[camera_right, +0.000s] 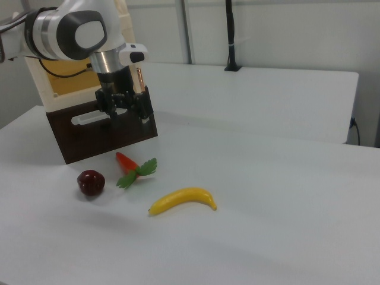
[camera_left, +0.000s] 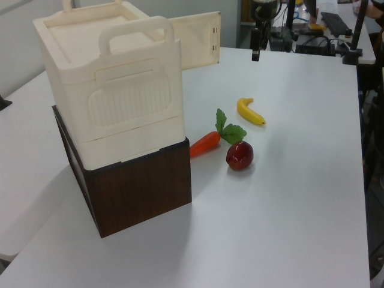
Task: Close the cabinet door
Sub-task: 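Lower the gripper toward the edge of the open cream door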
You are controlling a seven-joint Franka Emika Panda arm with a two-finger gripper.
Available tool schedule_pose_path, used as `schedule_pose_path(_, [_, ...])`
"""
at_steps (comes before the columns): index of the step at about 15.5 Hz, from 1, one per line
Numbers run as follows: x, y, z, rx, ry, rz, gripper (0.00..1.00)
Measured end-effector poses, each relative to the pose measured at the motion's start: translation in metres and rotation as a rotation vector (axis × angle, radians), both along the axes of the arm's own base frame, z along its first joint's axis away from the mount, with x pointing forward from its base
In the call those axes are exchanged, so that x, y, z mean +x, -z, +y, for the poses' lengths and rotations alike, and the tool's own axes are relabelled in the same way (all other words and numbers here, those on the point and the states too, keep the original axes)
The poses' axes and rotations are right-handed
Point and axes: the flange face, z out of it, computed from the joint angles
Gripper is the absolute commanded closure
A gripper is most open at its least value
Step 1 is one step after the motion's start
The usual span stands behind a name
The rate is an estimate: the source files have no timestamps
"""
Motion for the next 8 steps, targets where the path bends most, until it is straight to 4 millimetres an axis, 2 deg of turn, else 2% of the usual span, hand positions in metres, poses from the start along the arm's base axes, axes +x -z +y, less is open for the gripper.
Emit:
schedule_pose_path(5, [0.0, 0.0, 0.0, 0.0, 0.0, 0.0, 0.0])
schedule_pose_path(6, [0.0, 0.0, 0.0, 0.0, 0.0, 0.0, 0.06])
schedule_pose_path(7, [0.0, 0.0, 0.0, 0.0, 0.0, 0.0, 0.25])
schedule_pose_path(8, [0.0, 0.0, 0.0, 0.0, 0.0, 0.0, 0.55])
